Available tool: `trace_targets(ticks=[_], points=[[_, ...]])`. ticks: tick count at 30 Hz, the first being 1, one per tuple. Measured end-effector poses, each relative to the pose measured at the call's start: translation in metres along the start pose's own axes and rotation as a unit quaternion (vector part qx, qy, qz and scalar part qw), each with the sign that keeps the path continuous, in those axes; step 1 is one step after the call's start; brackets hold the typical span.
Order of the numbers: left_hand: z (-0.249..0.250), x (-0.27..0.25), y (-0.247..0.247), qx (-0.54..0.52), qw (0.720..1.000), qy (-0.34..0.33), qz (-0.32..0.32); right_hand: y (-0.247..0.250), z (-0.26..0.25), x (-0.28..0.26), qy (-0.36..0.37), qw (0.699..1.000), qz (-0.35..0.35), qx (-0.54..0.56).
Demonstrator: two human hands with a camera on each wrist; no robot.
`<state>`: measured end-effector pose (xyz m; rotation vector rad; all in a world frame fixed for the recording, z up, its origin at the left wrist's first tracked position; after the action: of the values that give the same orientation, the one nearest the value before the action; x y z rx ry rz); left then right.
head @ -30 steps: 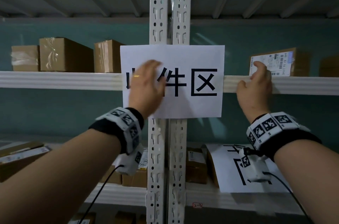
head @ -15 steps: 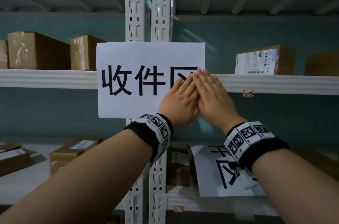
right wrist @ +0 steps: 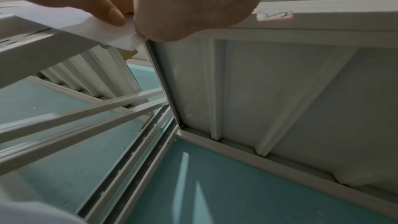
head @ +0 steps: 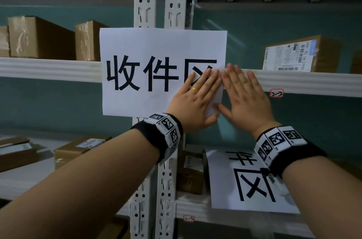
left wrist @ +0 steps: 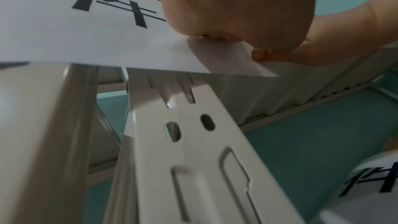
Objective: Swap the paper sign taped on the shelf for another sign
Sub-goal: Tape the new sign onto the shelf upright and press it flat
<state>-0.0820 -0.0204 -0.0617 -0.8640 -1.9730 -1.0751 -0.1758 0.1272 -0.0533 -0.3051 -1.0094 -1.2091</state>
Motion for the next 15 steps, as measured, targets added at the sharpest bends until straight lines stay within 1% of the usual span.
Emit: trace_targets(ticks=[8,12,15], points=[[0.001,-0.001,0.003,0.011,1.0,0.01,0.003,0.001,0.0,-0.003,-0.021,1.0,0.0,-0.008],[0.002,0.0,0.008,0.022,1.0,0.009,-0.012,0.002,0.012,-0.012,-0.031,0.999,-0.002,-0.014],[0.005,-0.001,0.01,0.016,0.999,0.023,-0.023,0.003,0.017,-0.02,-0.04,0.999,0.001,-0.019]])
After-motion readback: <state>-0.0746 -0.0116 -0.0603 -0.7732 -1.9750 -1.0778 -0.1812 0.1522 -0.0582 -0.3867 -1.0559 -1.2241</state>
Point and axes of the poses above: each hand's wrist, its own x-axis towards the middle knuckle, its own y-axis out of the back of the hand, z = x × y, the point moved 1 cm from there along x, towards the middle knuckle, and after that the axes turned 7 degrees about y, right-handed, at the moved point
